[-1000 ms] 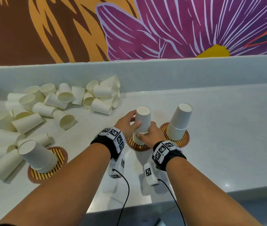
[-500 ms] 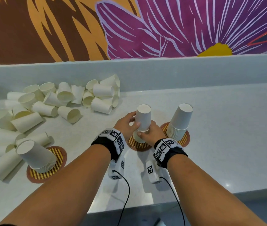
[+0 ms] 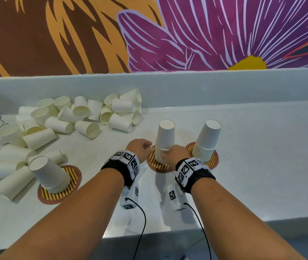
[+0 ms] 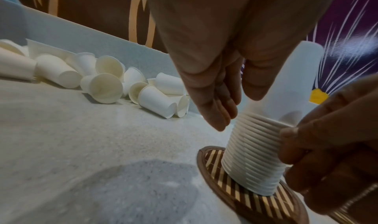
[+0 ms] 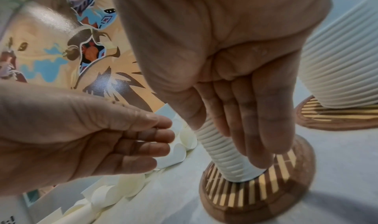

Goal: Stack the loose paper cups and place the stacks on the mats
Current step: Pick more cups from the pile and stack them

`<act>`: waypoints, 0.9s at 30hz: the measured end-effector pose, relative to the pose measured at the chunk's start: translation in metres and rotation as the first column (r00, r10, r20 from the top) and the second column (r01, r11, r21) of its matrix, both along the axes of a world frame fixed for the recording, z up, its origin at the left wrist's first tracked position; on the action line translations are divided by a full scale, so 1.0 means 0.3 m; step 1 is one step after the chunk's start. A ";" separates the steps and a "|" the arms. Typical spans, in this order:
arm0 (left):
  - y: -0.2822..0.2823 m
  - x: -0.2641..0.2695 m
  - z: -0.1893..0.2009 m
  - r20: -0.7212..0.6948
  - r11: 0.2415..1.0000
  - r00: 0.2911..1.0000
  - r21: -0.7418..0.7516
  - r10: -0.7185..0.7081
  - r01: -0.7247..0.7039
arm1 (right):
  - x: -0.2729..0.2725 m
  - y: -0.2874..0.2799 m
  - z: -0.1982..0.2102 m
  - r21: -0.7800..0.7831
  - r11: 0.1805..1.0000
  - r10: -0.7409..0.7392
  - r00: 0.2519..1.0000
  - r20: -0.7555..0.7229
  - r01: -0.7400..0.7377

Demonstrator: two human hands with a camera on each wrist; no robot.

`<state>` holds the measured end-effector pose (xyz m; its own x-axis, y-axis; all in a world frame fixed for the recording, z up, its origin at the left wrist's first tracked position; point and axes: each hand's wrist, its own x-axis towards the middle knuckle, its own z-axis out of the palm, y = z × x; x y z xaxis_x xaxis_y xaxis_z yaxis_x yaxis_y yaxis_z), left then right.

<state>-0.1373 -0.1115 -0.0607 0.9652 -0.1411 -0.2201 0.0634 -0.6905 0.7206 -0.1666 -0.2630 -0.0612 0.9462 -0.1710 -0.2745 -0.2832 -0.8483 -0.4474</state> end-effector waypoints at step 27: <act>0.546 -0.030 0.260 0.016 0.958 0.982 0.217 0.187 -0.186 | 0.070 0.498 0.198 0.017 0.940 0.326 0.912 0.250 -0.341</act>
